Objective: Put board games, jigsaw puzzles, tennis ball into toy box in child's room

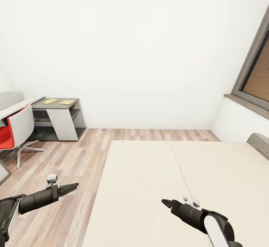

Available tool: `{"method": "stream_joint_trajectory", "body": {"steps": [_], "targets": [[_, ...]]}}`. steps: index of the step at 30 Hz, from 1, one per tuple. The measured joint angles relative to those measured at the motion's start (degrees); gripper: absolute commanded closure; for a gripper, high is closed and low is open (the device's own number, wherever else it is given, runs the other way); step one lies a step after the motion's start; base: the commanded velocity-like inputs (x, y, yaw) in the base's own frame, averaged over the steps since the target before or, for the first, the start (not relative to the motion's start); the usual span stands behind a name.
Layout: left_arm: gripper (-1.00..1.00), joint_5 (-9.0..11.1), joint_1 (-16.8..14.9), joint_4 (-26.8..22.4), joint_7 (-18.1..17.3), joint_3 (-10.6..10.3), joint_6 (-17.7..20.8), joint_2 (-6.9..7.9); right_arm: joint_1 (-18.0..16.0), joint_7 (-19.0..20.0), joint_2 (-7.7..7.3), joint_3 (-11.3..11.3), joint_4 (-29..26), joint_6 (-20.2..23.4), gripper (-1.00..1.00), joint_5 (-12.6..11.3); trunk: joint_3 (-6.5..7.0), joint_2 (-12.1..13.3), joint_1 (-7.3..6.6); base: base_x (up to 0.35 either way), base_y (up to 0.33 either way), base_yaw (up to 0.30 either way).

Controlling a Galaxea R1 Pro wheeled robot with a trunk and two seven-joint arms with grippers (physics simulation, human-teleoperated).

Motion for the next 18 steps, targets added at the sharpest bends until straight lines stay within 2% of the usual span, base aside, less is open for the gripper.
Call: {"method": "stream_joint_trajectory", "body": {"steps": [18], "targets": [[-1.00,0.04,0.00,0.00,0.00,-0.02,0.00,0.00,0.00,0.02,-0.03,0.00,0.00,0.00,-1.00,0.00,0.00,0.00,0.00,0.000,-0.131,0.000]]}}
